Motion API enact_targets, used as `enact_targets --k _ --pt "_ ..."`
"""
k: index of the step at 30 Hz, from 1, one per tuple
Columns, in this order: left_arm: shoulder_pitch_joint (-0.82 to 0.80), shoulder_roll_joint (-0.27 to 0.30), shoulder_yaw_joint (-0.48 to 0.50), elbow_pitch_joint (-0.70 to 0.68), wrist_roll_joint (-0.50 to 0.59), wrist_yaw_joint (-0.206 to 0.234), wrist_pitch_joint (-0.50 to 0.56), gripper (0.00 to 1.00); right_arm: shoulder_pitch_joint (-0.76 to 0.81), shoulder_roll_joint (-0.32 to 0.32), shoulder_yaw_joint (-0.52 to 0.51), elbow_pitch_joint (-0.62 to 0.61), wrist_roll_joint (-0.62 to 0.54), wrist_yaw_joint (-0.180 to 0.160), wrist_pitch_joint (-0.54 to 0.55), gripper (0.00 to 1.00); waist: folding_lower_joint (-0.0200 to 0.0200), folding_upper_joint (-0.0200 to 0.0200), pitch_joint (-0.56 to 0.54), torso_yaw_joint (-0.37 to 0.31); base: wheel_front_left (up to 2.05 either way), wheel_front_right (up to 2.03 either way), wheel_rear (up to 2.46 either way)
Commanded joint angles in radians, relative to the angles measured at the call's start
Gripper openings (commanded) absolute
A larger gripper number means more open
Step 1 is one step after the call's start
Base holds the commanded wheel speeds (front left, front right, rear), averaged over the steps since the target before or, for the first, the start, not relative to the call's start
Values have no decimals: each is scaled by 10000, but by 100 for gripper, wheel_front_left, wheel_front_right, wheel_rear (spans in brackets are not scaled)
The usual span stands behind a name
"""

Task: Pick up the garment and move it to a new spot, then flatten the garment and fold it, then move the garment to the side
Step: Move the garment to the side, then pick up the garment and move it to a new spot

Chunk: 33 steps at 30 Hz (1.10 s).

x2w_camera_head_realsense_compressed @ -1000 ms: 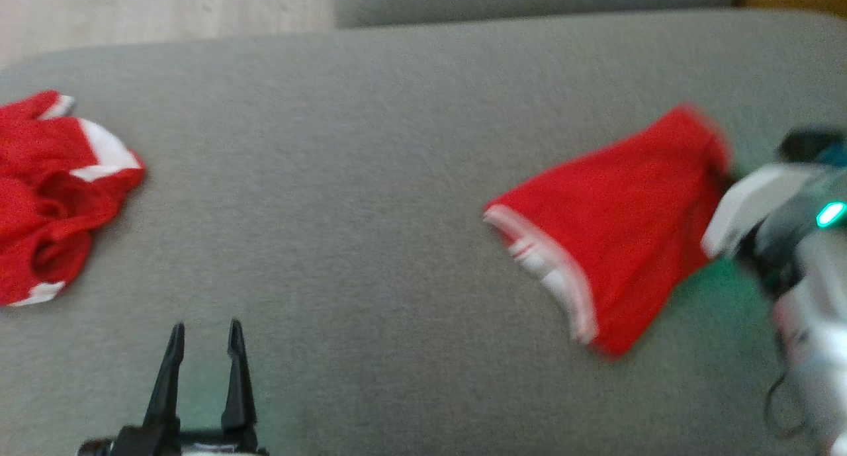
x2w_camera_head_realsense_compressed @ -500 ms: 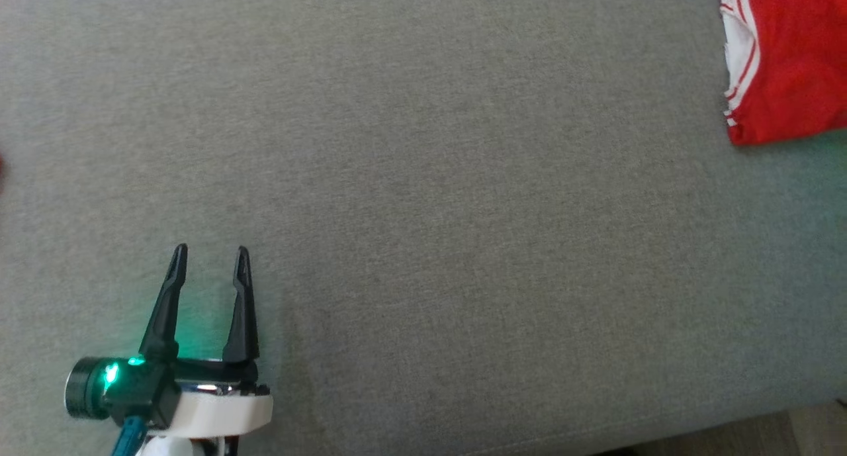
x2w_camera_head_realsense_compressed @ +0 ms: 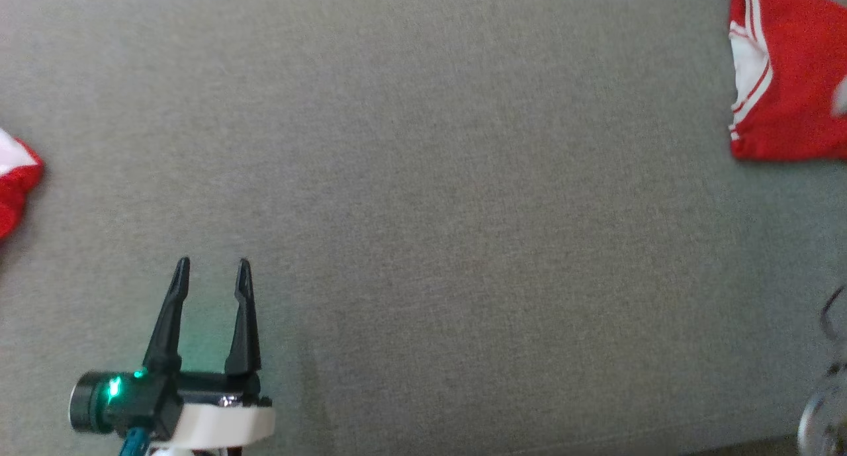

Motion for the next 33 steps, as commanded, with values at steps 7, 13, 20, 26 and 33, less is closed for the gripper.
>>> enact_targets --k 7,13,20,26,33 --pt "678 -117 434 -96 -354 252 -95 100 2948 511 2046 -2265 1685 73 -1230 100 0 0 -1817 763 0 0 0" --pt "1213 -145 508 -15 -492 400 -95 100 5524 685 2897 -3697 2574 73 -1492 100 0 0 -2722 1184 0 0 0" --pt "1817 -157 686 169 -504 340 -95 100 8639 1279 3321 -4635 2931 73 -1711 100 0 0 -3489 1669 0 0 0" --pt "1951 -160 816 525 -417 228 -95 100 9464 1544 3502 -4644 3097 73 -1731 100 0 0 -3579 1732 0 0 0" --pt "1914 -162 888 678 -415 140 -95 100 9568 1644 3545 -4686 3165 73 -1733 100 0 0 -3544 1666 0 0 0"
